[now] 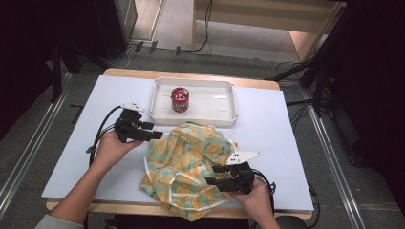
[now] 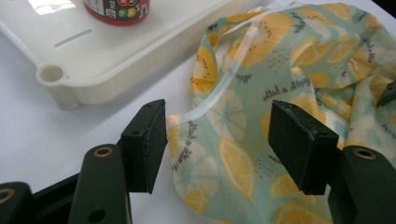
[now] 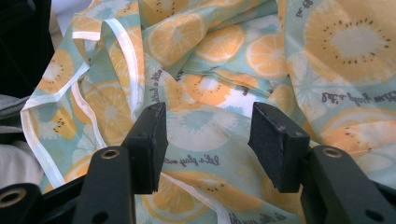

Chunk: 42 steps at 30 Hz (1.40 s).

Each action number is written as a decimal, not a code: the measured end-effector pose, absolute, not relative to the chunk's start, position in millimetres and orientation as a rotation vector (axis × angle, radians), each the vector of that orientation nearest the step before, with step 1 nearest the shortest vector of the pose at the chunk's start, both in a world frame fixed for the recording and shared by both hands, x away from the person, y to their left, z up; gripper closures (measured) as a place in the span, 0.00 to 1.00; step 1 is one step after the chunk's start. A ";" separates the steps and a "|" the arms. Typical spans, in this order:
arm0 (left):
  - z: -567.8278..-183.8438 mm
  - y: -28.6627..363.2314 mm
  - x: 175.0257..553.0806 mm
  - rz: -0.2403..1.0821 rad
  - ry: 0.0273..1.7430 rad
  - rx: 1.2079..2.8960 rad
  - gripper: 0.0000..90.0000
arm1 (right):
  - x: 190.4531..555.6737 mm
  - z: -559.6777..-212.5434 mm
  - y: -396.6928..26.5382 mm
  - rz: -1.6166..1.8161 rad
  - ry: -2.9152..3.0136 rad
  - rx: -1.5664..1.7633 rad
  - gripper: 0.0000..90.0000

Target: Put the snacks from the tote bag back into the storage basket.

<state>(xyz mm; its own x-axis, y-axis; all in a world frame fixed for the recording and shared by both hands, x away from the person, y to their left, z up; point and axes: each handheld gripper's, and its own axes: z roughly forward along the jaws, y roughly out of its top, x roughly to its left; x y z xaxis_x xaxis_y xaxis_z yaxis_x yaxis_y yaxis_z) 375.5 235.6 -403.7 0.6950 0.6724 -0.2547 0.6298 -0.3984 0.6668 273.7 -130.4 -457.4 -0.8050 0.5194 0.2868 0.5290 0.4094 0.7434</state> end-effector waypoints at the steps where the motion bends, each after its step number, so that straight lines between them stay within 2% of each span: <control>1: -404.1 236.3 373.2 0.072 0.990 2.128 0.42 | 273.9 -457.3 -130.4 -1.392 -2.627 -0.979 0.52; 21: -416.5 251.1 325.7 0.082 0.950 2.124 0.36 | 276.6 -456.6 -131.5 -1.404 -2.630 -0.974 0.50; 42: -435.8 268.2 316.8 0.104 1.020 2.113 0.33 | 279.1 -455.8 -130.0 -1.395 -2.638 -0.978 0.49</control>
